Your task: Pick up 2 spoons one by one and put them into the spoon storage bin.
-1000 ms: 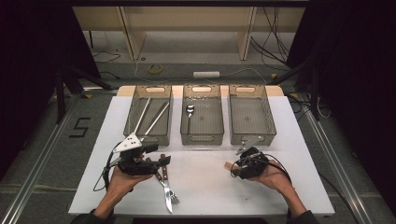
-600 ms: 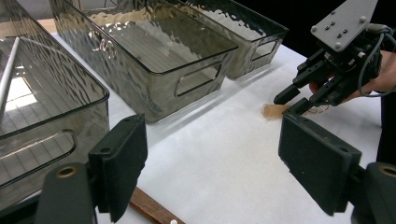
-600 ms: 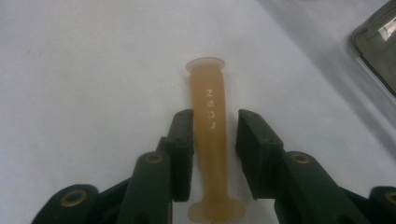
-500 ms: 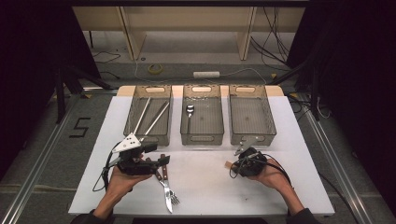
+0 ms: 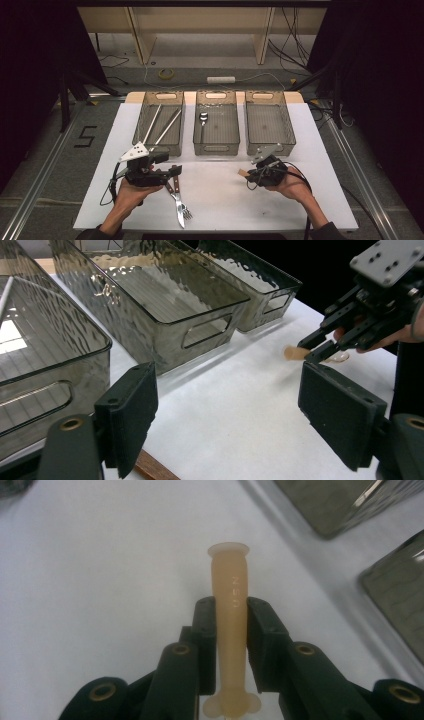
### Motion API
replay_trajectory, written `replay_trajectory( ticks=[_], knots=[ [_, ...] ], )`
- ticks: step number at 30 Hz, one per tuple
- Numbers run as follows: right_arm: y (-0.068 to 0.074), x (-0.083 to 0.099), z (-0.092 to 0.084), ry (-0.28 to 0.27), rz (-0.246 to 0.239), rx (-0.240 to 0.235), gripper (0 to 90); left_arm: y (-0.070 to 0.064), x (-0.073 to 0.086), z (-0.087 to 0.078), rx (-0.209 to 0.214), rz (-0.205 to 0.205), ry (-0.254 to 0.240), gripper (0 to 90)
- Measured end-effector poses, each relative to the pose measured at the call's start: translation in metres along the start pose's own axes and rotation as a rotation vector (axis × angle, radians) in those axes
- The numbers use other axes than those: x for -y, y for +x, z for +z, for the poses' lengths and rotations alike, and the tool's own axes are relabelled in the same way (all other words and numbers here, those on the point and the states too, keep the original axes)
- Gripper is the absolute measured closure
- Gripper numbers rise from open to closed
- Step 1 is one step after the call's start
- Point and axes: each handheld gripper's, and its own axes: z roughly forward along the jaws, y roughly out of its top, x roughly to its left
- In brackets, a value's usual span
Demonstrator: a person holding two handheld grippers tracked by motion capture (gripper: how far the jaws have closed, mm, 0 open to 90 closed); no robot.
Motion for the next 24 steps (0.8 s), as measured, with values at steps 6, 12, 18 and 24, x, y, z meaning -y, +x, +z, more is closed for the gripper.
replay_trajectory(
  ticks=[6, 12, 18, 24],
  knots=[
    [-0.011, -0.019, -0.011, -0.092, 0.018, 0.021, 76.2, 0.001, 0.0, 0.0, -0.005, 0.007, -0.005, 23.2],
    [-0.019, -0.042, -0.017, -0.144, 0.036, 0.043, 76.1, 0.0, -0.001, 0.0, -0.01, 0.02, -0.009, 22.9],
    [-0.027, -0.062, -0.017, -0.174, 0.045, 0.056, 76.0, 0.0, -0.001, 0.0, -0.014, 0.023, -0.012, 22.8],
    [-0.035, -0.084, -0.012, -0.2, 0.061, 0.073, 76.0, 0.0, -0.001, 0.0, -0.013, 0.032, -0.007, 22.3]
  ],
)
